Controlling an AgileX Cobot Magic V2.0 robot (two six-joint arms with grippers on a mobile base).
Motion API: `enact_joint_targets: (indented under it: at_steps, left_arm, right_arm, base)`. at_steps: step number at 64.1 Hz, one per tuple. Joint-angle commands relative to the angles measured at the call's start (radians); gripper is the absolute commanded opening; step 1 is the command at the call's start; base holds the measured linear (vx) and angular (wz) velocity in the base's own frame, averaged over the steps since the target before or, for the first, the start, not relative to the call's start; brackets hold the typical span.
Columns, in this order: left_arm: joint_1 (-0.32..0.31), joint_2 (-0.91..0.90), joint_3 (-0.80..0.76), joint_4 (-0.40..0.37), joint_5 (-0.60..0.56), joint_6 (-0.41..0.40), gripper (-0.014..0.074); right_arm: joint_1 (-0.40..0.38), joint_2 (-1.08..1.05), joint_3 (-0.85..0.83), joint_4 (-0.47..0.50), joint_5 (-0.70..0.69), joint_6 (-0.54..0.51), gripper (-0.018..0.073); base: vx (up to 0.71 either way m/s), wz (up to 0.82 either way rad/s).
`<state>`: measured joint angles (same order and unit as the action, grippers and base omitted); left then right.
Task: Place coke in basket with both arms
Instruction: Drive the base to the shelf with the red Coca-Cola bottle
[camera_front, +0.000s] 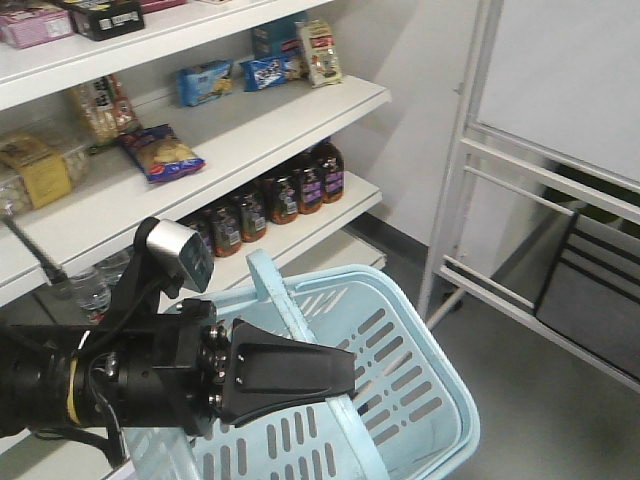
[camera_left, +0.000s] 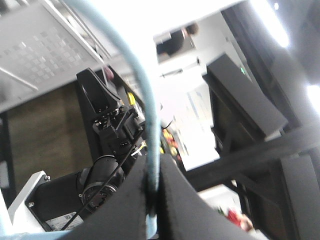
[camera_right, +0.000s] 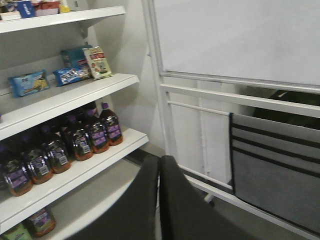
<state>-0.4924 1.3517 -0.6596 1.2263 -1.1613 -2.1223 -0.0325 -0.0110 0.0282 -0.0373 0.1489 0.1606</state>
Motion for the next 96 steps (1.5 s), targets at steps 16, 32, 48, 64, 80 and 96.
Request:
enact_joint_targets:
  at_steps: [16, 32, 48, 64, 80, 96]
  left_arm:
    - [-0.005, -0.034, -0.023, -0.073, -0.214, 0.005, -0.0006]
    - [-0.005, -0.034, -0.023, -0.073, -0.214, 0.005, -0.0006]
    - [-0.005, -0.034, -0.023, -0.073, -0.214, 0.005, -0.0006]
    - [-0.005, -0.034, -0.023, -0.073, -0.214, 0.005, -0.0006]
    - [-0.005, -0.034, -0.023, -0.073, -0.214, 0.005, -0.0006]
    - [-0.005, -0.034, -0.023, -0.073, -0.214, 0.005, -0.0006]
  right_arm:
    - [-0.007, -0.012, 0.006, -0.008, -0.075, -0.006, -0.0005]
    - [-0.007, -0.012, 0.006, -0.008, -0.075, -0.006, -0.0005]
    - [-0.007, -0.012, 0.006, -0.008, -0.075, -0.006, -0.0005]
    - [-0.007, -0.012, 0.006, -0.008, -0.075, -0.006, -0.0005]
    - [-0.007, -0.012, 0.006, -0.008, -0.075, -0.006, -0.0005]
    - [-0.007, -0.012, 0.006, -0.007, -0.075, -0.006, -0.0005]
  base:
    - [0.08, 0.53]
    - [0.06, 0.52]
    - [0.05, 0.5]
    - [0.04, 0.45]
    - [0.04, 0.38]
    - [0.05, 0.35]
